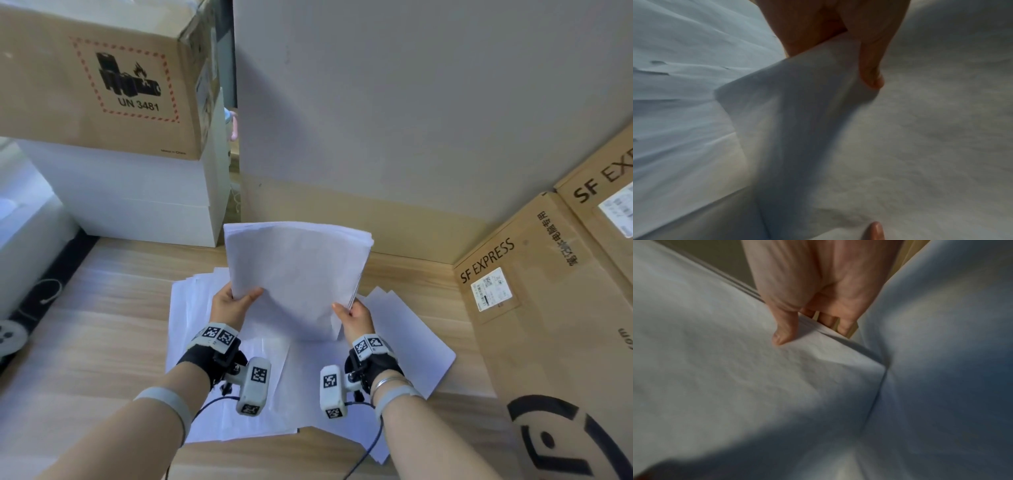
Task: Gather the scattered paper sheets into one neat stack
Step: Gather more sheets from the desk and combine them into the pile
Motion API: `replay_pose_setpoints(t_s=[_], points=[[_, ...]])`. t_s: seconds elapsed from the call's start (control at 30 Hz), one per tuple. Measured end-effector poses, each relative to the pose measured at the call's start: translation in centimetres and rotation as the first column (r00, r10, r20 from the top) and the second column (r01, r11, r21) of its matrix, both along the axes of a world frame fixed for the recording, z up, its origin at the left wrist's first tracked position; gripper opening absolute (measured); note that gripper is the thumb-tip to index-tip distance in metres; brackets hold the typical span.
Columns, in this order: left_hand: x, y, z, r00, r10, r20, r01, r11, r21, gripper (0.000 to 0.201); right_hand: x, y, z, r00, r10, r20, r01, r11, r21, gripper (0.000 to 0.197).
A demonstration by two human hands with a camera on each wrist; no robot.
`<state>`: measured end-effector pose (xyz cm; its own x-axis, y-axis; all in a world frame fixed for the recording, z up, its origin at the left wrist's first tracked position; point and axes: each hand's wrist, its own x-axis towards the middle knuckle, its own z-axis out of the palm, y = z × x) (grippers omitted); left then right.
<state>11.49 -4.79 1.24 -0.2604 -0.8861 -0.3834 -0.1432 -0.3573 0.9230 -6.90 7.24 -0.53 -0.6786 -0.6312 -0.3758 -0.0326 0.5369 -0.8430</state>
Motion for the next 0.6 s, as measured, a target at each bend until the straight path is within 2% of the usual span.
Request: replay_pose_setpoints(t_s=[0.1, 0.17, 0.23, 0.37, 0.47, 0.53, 0.6], points=[[0.4, 0.6, -1.4, 0.989, -0.091, 0.116, 0.094, 0.995, -0.020, 0.030, 0.7, 0.5, -1.7, 0.999, 0.027, -0.020, -0.025, 0.996, 0.086, 0.030], [0.5, 0.5, -1.9, 0.984, -0.101, 0.149, 0.103, 0.995, -0.009, 0.032, 0.8, 0.3, -1.7, 0.999, 0.002, -0.032, 0.000, 0.997, 0.072, 0.031], [0.5, 0.2, -2.4, 0.987, -0.104, 0.119, 0.100, 0.994, 0.039, 0.030, 0.4, 0.2, -1.3, 1.000, -0.003, -0.016, 0.004, 0.998, 0.059, 0.032], [0.6, 0.1, -3.4, 0.978, -0.199, 0.056, 0.187, 0.968, 0.169, 0.020, -0.3, 0.6, -1.2, 0.998, 0.052, 0.046, -0.057, 0.992, 0.115, 0.032], [0.8, 0.5, -4.6, 0.968, -0.204, 0.147, 0.176, 0.968, 0.180, 0.015, -1.1, 2.0, -2.4, 0.999, -0.009, 0.049, -0.002, 0.974, 0.225, 0.031], [1.4, 0.6, -5.5, 0.969, -0.167, 0.185, 0.132, 0.974, 0.185, 0.017, -2.3, 4.1, -3.2, 0.987, -0.157, -0.024, 0.155, 0.916, 0.370, 0.042], [2.5, 0.6, -6.0, 0.962, -0.147, 0.231, 0.105, 0.977, 0.186, 0.019, -3.5, 7.2, -3.7, 0.942, -0.311, -0.128, 0.328, 0.767, 0.552, 0.059]])
